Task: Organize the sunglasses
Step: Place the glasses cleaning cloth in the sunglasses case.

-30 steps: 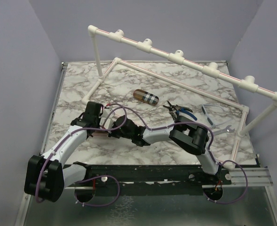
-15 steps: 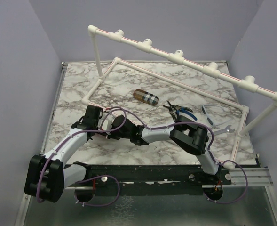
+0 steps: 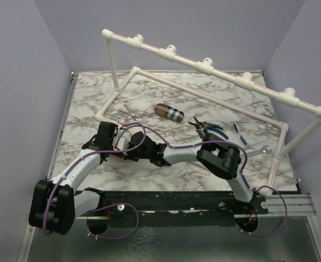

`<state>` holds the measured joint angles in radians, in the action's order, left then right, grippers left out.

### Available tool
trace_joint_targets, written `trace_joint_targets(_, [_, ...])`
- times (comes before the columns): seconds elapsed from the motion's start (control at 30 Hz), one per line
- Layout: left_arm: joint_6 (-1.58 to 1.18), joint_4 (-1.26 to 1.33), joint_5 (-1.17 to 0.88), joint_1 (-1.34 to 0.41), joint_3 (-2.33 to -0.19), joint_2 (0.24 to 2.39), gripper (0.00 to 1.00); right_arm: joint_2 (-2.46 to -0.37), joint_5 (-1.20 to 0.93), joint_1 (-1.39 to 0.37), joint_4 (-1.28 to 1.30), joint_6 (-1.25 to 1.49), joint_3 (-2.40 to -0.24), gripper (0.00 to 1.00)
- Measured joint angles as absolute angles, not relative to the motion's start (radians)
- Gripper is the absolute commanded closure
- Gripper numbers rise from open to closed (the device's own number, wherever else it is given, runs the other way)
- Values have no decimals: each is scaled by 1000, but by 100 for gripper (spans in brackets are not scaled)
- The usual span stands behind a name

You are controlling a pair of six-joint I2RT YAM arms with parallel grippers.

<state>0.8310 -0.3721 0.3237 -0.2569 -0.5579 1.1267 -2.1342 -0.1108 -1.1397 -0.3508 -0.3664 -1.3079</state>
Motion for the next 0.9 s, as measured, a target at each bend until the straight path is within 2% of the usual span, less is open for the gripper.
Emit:
trace_joint_targets(0.37, [854, -366, 340, -256, -521, 1127, 100, -2147, -157, -1140, -303, -366, -1319, 88])
trace_joint_targets(0.47, [865, -372, 355, -256, -521, 1127, 96, -2147, -162, -1140, -289, -364, -1324, 85])
trace_joint_targets(0.63, [870, -395, 371, -255, -525, 1126, 87, -2147, -178, -1140, -261, -357, -1335, 81])
trace_joint_targets(0.8, [868, -434, 379, -251, -541, 1124, 72, -2147, -194, -1140, -250, -352, -1343, 80])
trace_joint_targets(0.9, [869, -451, 379, -251, -543, 1124, 60, -2146, -206, -1140, -243, -352, -1343, 80])
